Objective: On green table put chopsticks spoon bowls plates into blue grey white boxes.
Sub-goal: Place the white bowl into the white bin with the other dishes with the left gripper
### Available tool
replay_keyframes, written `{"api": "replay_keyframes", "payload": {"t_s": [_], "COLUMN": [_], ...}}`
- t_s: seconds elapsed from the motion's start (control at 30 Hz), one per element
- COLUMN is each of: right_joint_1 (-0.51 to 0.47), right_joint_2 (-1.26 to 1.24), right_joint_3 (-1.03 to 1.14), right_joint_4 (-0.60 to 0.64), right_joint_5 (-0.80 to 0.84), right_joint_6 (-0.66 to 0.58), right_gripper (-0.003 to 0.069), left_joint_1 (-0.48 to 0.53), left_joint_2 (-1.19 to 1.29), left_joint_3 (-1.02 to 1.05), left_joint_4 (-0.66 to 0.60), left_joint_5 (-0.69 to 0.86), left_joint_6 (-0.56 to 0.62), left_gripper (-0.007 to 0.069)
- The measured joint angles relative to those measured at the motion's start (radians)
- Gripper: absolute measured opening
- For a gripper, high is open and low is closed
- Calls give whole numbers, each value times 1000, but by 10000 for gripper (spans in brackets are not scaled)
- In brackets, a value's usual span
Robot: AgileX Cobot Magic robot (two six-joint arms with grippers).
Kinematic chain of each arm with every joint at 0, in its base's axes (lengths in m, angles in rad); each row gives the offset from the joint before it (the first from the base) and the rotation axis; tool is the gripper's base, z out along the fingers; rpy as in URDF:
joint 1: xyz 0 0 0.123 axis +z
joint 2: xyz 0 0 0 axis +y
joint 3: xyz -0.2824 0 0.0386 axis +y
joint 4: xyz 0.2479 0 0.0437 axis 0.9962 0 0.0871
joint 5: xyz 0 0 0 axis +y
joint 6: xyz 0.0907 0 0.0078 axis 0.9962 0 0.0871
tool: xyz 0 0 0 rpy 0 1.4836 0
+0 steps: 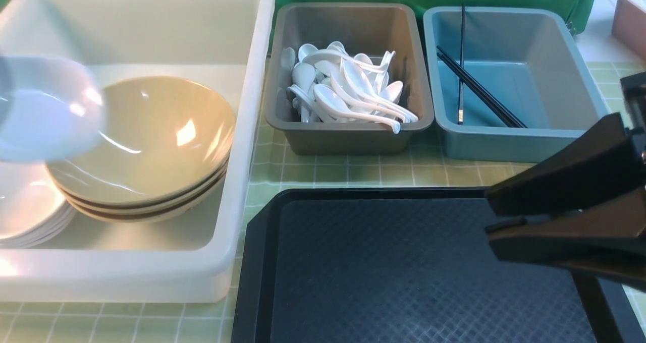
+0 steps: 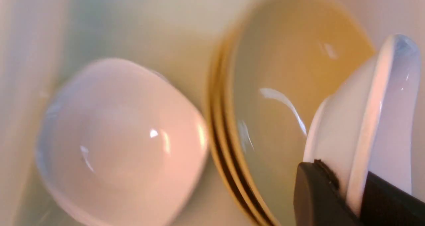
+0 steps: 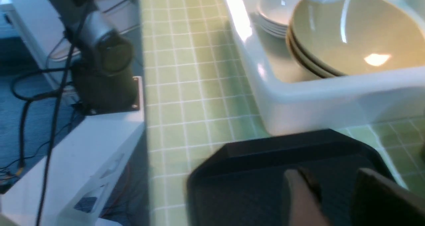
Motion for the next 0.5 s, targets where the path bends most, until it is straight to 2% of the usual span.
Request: {"api": "replay_keyframes", "payload": {"t_s": [0.03, 0.1, 0.23, 0.5], "right_joint_1": [0, 11, 14, 14], "right_joint_2": [0, 0, 0, 0], "right_joint_3": [0, 0, 0, 0], "right_joint_4": [0, 0, 0, 0], "right_joint_5": [-1, -10, -16, -22], "right_joint_6": [0, 0, 0, 0], "right_gripper": [235, 235, 235, 235], "left_joint_1": [9, 90, 126, 128], "left_joint_2": [-1, -2, -2, 10], "left_joint_3": [6, 31, 58, 172], "left_joint_4": [-17, -85, -78, 138], "left_joint_5": [-11, -56, -98, -201], "left_joint_6": [-1, -6, -14, -139], "left_gripper": [15, 15, 15, 15]}}
